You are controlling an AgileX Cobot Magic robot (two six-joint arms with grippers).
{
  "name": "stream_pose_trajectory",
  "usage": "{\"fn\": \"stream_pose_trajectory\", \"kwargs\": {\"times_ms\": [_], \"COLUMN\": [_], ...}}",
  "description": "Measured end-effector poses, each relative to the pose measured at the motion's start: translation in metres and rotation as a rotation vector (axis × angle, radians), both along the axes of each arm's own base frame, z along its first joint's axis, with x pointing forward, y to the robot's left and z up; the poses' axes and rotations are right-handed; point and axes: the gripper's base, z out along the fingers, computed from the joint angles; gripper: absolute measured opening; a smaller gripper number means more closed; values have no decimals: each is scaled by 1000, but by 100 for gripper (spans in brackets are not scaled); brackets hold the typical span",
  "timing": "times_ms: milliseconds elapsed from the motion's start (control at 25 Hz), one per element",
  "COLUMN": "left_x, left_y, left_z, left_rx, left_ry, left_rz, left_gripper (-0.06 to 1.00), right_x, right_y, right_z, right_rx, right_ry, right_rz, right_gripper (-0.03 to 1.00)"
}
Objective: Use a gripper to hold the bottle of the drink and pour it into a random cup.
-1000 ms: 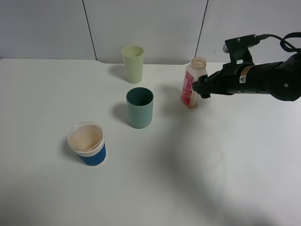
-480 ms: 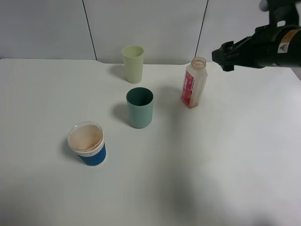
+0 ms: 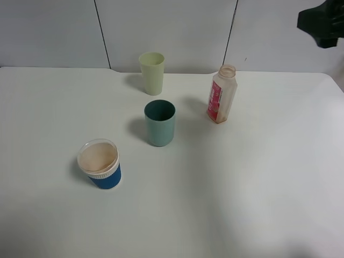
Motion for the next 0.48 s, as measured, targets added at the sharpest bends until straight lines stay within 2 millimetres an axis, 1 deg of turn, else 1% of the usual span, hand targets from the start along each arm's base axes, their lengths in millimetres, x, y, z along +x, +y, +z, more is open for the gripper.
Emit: {"fn": "stream_pose_trajectory", "kwargs": {"times_ms": [120, 280, 480], "left_x": [0, 0, 0], "left_y": [0, 0, 0], "left_z": [0, 0, 0], "left_rx": [0, 0, 0], "left_ry": [0, 0, 0], "left_rz": [0, 0, 0], "left_gripper": [93, 93, 93], "right_x": [-20, -48, -81], "right_y": [-13, -33, -45], "right_z": [10, 19, 28], "right_rx": [1, 3, 53], "right_ry": [-20, -32, -82], "right_rz": [-50, -158, -238], "right_gripper": [81, 81, 81]}}
